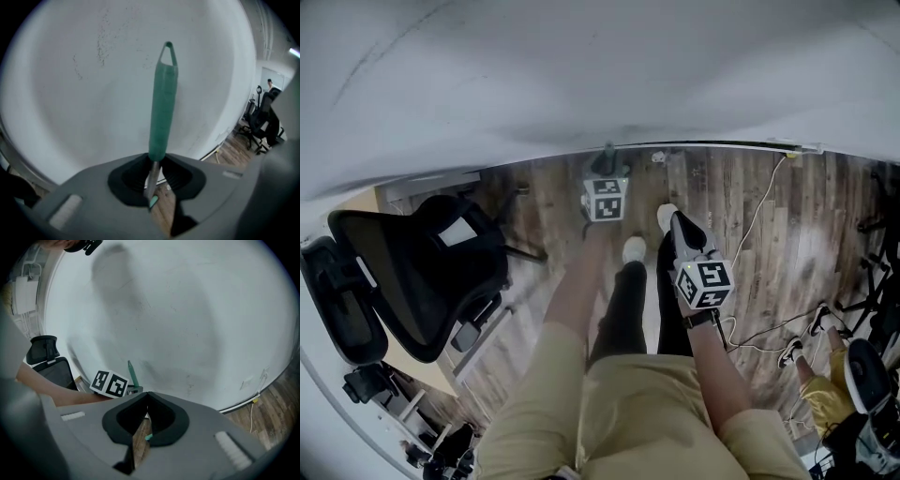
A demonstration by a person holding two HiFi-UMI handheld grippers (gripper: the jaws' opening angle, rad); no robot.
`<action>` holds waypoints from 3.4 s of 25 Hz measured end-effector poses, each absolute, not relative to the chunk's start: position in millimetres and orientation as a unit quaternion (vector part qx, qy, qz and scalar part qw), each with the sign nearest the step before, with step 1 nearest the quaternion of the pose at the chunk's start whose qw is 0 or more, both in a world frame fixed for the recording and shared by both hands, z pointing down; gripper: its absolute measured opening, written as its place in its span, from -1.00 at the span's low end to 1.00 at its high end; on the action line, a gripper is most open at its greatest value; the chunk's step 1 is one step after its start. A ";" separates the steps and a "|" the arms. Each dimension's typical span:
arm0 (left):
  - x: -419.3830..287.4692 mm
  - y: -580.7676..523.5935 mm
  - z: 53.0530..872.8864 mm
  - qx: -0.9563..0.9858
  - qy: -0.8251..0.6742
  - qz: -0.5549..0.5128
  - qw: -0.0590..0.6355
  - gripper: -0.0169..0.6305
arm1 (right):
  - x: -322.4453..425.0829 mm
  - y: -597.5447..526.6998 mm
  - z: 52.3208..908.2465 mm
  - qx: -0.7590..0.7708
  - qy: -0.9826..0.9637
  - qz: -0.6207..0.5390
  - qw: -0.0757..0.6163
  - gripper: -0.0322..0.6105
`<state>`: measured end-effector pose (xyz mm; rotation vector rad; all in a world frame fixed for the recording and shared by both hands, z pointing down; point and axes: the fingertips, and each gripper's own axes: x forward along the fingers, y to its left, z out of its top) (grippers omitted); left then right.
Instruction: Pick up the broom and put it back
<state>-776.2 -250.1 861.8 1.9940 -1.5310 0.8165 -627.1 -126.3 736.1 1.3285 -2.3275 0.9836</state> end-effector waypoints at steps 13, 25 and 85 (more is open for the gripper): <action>-718.1 -193.8 681.0 0.777 -0.526 0.253 0.237 -0.69 | -597.2 -157.1 587.2 0.503 -0.813 0.279 0.088 -0.89; -687.5 -170.6 490.2 0.836 -0.499 0.199 0.115 -0.69 | -584.8 -159.2 441.1 0.496 -0.852 0.158 0.053 -0.88; -331.1 -11.7 357.2 0.943 -0.319 0.082 0.035 -0.69 | -241.4 44.7 329.9 0.658 -0.751 0.045 -0.007 -0.88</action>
